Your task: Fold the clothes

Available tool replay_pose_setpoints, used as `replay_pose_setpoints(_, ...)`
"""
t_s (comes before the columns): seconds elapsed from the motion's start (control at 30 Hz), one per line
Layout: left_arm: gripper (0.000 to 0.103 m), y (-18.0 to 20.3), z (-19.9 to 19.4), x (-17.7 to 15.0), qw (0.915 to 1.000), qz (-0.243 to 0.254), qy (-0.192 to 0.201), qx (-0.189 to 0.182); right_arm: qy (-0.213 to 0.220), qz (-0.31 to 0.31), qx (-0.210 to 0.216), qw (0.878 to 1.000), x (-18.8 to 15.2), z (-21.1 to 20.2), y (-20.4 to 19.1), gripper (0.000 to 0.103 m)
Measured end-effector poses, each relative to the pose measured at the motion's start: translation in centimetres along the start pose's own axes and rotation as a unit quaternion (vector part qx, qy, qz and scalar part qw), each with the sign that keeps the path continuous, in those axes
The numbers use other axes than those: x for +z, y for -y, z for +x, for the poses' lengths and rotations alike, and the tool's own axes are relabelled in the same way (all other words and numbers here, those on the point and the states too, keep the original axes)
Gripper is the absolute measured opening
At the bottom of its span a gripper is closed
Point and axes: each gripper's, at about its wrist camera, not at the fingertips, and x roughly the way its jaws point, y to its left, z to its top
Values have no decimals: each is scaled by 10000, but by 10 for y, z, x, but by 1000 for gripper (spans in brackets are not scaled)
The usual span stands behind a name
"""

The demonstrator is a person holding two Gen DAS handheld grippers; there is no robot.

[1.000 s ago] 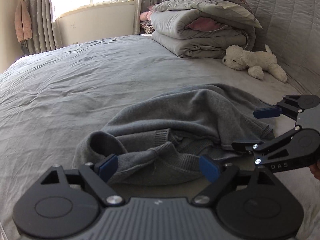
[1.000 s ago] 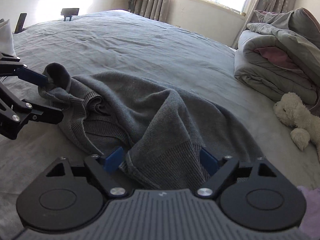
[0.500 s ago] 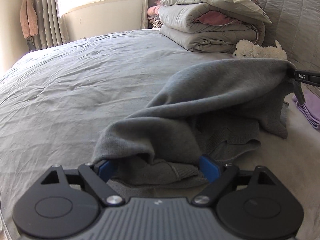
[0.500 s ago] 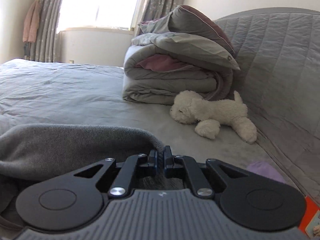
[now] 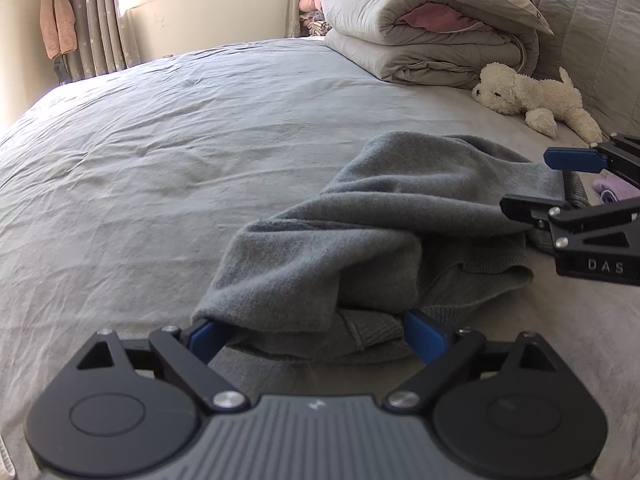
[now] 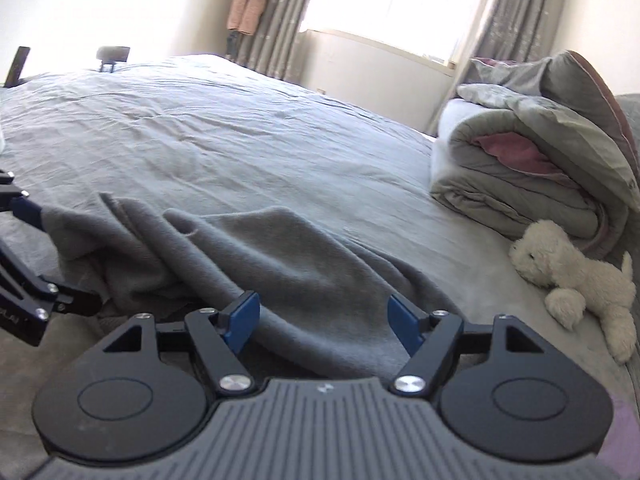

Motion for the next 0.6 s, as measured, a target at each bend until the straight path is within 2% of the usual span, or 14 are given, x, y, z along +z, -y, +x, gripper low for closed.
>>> replay_pose_setpoints(0.2, 95, -2, -1, 1, 10000, -66, -3, -44, -14, -441, -37, 9990, -1, 18, -23, 71)
replay_pose_setpoints(0.23, 95, -3, -2, 1, 10000, -80, -2, -55, -57, -440, -51, 9990, -1, 20, -24, 58)
replay_pose_setpoints(0.27, 95, -3, -2, 2, 9999, -98, 2, -65, -108, -387, -79, 9992, 0, 21, -23, 25)
replay_pose_setpoints(0.3, 96, -4, -3, 2, 9999, -117, 7, -76, -158, -334, -106, 9993, 1, 22, -22, 11)
replay_pose_setpoints(0.33, 96, -4, -3, 2, 9999, -132, 11, -85, -160, -251, -135, 9995, 4, 21, -21, 7)
replay_pose_setpoints(0.43, 96, -4, -4, 3, 9998, -147, 14, -100, 64, 134, -242, 9996, 14, 9, -11, 4)
replay_pose_setpoints(0.6, 97, -3, -5, 3, 9999, -122, 29, -111, 547, 927, -842, 9906, 29, -20, 23, 3)
